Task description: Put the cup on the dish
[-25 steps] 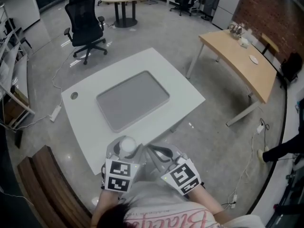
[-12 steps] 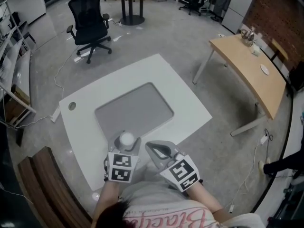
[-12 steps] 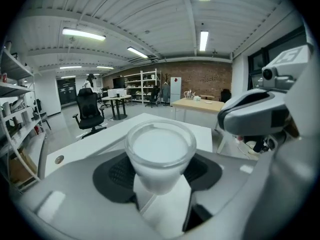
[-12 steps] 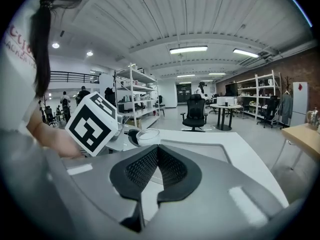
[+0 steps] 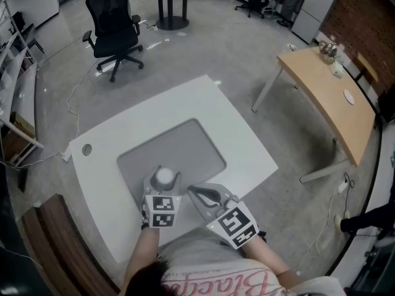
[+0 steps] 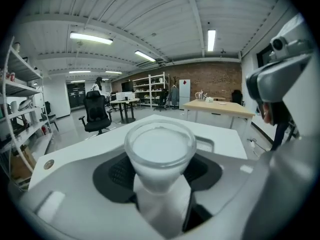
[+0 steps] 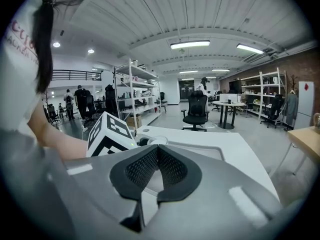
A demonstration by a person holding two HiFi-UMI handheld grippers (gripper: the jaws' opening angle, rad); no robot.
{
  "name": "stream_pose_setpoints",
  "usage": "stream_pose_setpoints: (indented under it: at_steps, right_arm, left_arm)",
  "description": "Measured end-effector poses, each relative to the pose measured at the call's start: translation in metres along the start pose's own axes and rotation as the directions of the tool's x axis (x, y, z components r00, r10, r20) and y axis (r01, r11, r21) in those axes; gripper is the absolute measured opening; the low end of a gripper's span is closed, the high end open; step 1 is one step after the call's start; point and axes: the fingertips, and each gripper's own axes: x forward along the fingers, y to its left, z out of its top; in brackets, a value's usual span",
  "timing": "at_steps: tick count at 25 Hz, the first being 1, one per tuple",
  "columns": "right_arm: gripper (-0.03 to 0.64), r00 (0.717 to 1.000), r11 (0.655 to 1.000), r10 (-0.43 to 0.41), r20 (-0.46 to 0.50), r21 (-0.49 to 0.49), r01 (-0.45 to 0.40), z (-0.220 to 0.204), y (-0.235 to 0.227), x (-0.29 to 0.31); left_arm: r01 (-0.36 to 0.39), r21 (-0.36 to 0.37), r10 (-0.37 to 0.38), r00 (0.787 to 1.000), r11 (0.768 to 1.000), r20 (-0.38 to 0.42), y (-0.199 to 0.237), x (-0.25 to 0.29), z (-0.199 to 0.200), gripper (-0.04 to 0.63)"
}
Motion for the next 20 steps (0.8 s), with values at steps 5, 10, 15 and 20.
stream_pose_setpoints:
  at_steps: [5, 10, 15, 20]
  right_arm:
    - [0.002, 0.999, 1.000, -0.020, -0.047, 0.008, 0.020, -0.008, -0.020, 0.005]
    - [0.002, 0.997, 0.999, -0.029, -0.071, 0.028, 0.031, -0.008, -0.035, 0.014]
    - [0.002, 0.996, 1.000, -0.011, -0.083, 0.027, 0.013, -0.012, -0.041, 0.015]
    - [0.002, 0.997, 0.999, 0.000, -0.082, 0.033, 0.003, -0.012, -0.040, 0.018]
  left_arm:
    - [-0.023, -0.043, 0.021, 0.999, 0.999, -0.024, 0.003, 0.026, -0.011, 0.255]
    - [-0.048, -0.079, 0.042, 0.996, 0.996, -0.074, 0.012, 0.041, -0.023, 0.255]
    - [-0.064, -0.091, 0.055, 0.994, 0.994, -0.099, 0.014, 0.051, -0.031, 0.255]
    - [-0.073, -0.098, 0.060, 0.989, 0.992, -0.134, 0.019, 0.053, -0.040, 0.255]
